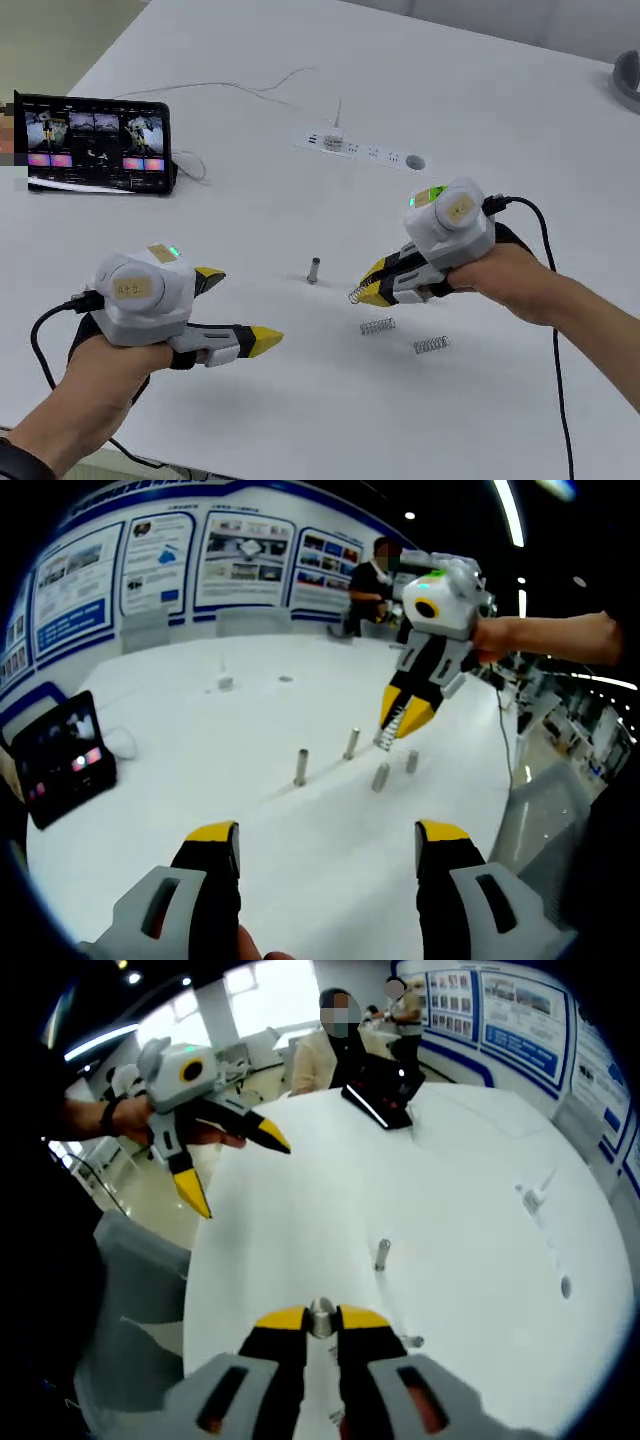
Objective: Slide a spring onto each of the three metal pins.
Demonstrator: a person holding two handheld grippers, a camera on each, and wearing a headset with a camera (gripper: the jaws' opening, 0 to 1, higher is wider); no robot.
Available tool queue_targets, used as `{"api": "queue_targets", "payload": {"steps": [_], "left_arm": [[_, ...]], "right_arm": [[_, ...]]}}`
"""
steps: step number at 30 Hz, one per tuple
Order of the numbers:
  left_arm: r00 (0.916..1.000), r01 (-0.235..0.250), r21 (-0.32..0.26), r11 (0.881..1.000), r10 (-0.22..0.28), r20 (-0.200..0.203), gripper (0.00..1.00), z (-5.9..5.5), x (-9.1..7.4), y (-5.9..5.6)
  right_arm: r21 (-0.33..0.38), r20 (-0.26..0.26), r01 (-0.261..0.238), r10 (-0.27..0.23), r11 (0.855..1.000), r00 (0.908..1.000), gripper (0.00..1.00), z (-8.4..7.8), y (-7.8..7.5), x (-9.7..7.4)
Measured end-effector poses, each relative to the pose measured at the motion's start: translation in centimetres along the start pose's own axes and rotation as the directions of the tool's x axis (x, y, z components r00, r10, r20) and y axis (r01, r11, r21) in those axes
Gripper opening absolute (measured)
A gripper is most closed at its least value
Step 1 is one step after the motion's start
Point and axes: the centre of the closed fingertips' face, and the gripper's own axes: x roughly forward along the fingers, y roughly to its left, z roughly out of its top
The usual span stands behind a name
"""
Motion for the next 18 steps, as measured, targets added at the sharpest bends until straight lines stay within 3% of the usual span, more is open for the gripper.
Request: {"api": "queue_targets", "payload": {"steps": [18], "left_arm": [[0.9998,-0.021,-0.038,0.999,0.021,-0.009,0.78,-0.9,-0.7,0.1]], "right_arm": [[-0.034,-0.025,0.024,-0.025,0.999,0.9994,0.12,1.8,-2.9,2.0]]}}
